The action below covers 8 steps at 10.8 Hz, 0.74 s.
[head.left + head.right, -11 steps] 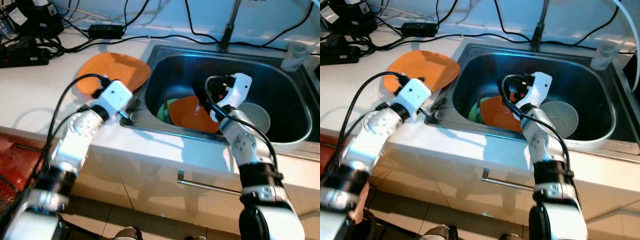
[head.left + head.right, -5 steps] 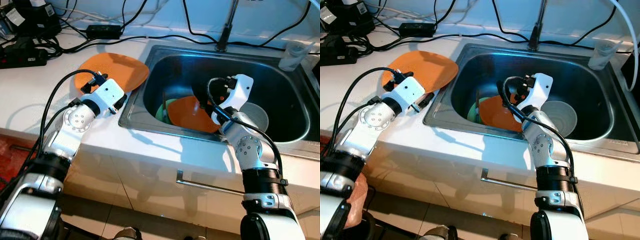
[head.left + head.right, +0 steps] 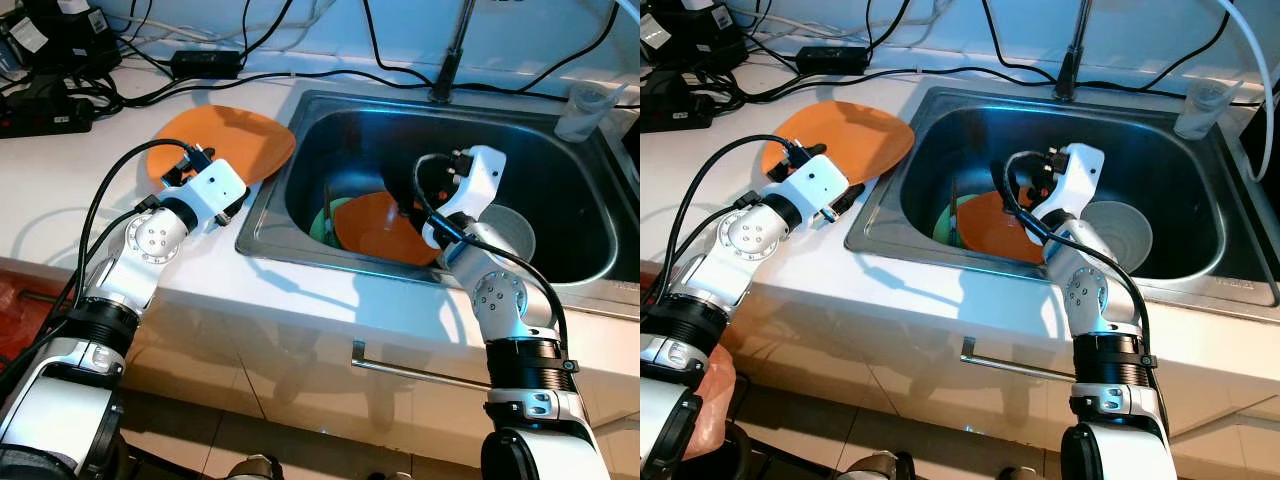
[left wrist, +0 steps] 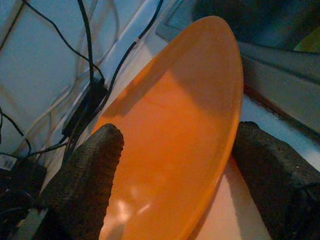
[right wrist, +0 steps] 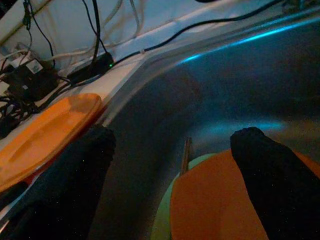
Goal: Kitchen organization
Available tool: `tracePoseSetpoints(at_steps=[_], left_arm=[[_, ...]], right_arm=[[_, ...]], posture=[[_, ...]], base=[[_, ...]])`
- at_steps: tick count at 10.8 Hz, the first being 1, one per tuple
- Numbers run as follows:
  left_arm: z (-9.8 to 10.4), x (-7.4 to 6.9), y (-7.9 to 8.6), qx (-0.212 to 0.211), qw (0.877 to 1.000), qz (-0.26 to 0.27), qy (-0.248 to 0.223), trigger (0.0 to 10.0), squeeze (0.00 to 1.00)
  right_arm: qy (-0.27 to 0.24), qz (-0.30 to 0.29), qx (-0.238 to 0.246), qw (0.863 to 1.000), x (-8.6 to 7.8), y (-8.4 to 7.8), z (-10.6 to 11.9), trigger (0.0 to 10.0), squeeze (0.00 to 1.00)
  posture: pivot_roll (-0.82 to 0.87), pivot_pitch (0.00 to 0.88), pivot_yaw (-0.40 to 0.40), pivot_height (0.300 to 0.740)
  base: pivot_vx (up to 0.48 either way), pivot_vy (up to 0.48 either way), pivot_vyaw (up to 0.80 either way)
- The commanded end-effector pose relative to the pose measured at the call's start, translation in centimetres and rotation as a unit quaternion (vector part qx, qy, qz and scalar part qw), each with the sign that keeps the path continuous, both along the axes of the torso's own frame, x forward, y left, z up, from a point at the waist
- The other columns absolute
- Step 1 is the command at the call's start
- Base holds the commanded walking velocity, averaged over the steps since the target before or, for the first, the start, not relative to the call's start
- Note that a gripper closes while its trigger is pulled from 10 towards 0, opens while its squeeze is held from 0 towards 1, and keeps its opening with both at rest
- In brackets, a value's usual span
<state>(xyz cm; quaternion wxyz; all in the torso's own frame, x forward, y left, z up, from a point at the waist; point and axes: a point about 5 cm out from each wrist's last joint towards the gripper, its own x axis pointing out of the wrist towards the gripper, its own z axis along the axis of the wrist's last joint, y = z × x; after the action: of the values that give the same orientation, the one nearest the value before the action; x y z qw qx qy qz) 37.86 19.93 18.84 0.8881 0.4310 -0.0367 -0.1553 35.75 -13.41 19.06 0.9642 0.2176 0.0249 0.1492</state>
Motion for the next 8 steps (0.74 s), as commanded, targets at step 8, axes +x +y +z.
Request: tracePoseSetpoints(at_steps=[8], left_arm=[[-1.73, -0.31, 0.32, 0.026, 0.999, -0.013, 0.028, 0.0, 0.0]], right_arm=[[0.008, 0.029, -0.004, 1.0, -0.97, 0.71, -0.59, 10.0, 0.0]], posture=[[0.1, 0.087, -0.002, 0.74]], base=[[0.0, 0.0, 0.0]])
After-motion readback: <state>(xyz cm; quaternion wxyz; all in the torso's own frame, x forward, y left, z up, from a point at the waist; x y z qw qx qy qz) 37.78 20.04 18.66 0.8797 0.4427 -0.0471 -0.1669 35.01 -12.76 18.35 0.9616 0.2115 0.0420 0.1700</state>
